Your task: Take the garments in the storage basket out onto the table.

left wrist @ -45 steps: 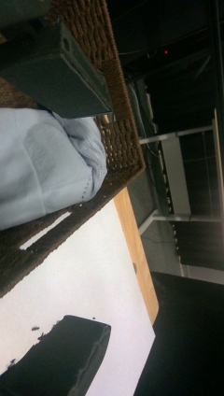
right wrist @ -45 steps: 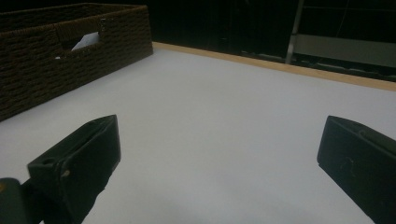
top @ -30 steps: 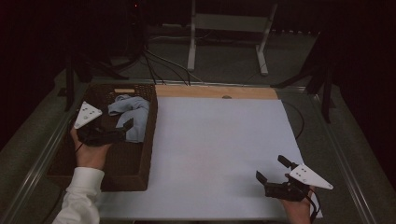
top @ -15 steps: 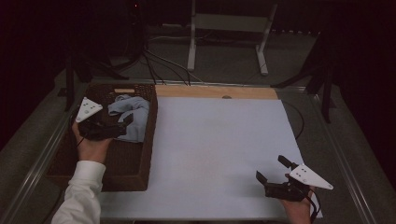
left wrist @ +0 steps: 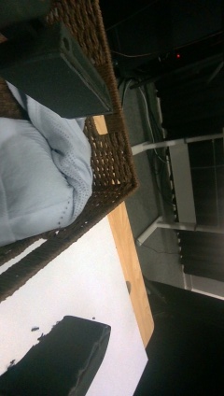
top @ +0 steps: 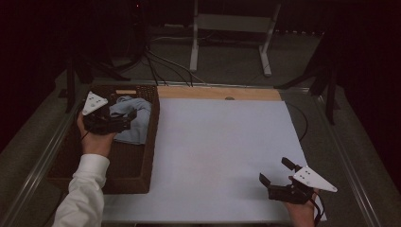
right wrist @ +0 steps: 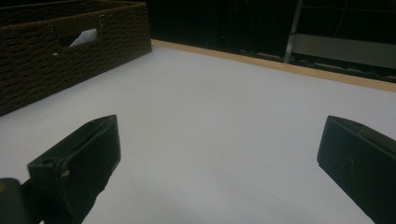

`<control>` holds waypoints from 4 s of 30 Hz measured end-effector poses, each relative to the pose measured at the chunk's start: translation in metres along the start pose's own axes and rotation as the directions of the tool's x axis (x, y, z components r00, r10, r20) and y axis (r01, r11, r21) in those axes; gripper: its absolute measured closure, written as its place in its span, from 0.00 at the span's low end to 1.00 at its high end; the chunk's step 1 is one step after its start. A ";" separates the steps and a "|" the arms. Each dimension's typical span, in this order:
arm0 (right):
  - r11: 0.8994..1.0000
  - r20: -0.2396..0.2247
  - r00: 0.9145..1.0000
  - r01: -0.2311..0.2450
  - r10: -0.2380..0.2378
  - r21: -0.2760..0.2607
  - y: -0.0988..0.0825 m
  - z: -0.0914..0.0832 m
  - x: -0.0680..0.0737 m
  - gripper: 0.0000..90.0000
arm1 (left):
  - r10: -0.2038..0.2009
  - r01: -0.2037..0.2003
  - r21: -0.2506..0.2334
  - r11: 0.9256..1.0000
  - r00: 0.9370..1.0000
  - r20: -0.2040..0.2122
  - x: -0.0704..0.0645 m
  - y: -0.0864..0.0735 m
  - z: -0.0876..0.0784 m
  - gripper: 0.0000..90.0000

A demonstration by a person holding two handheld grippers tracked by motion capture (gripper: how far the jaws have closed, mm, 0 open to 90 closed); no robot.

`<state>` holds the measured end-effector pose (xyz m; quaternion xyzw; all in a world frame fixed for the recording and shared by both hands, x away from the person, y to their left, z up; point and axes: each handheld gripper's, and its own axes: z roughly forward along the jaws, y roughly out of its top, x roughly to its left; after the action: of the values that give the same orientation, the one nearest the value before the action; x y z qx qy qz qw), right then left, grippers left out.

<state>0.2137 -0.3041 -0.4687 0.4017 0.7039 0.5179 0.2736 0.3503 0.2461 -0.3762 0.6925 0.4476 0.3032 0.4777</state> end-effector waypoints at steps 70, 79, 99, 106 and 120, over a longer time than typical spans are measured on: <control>1.000 0.005 1.000 0.001 -0.001 -0.011 0.001 -0.003 -0.001 0.00 | -0.080 0.082 0.073 0.994 0.996 -0.033 0.007 -0.004 0.087 0.01; 1.000 0.008 1.000 -0.002 0.002 -0.018 0.001 -0.005 -0.002 0.00 | -0.101 0.103 0.119 0.988 0.995 -0.024 0.005 -0.013 0.101 0.01; 1.000 0.013 1.000 -0.008 0.008 -0.019 0.001 -0.005 -0.003 0.00 | -0.137 0.163 0.212 0.963 0.982 -0.132 0.014 -0.025 0.114 0.02; 1.000 0.013 1.000 -0.011 0.011 -0.019 0.001 -0.006 -0.004 0.00 | -0.149 0.186 0.265 0.946 0.977 -0.153 0.016 -0.032 0.120 0.02; 1.000 0.014 1.000 -0.010 0.010 -0.017 0.001 -0.005 -0.003 0.00 | -0.177 0.220 0.313 0.924 0.971 -0.162 0.021 -0.039 0.125 0.02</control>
<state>0.2114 -0.3095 -0.4661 0.4064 0.6955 0.5225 0.2795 0.4521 0.2217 -0.4580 0.6921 0.5901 0.2189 0.3533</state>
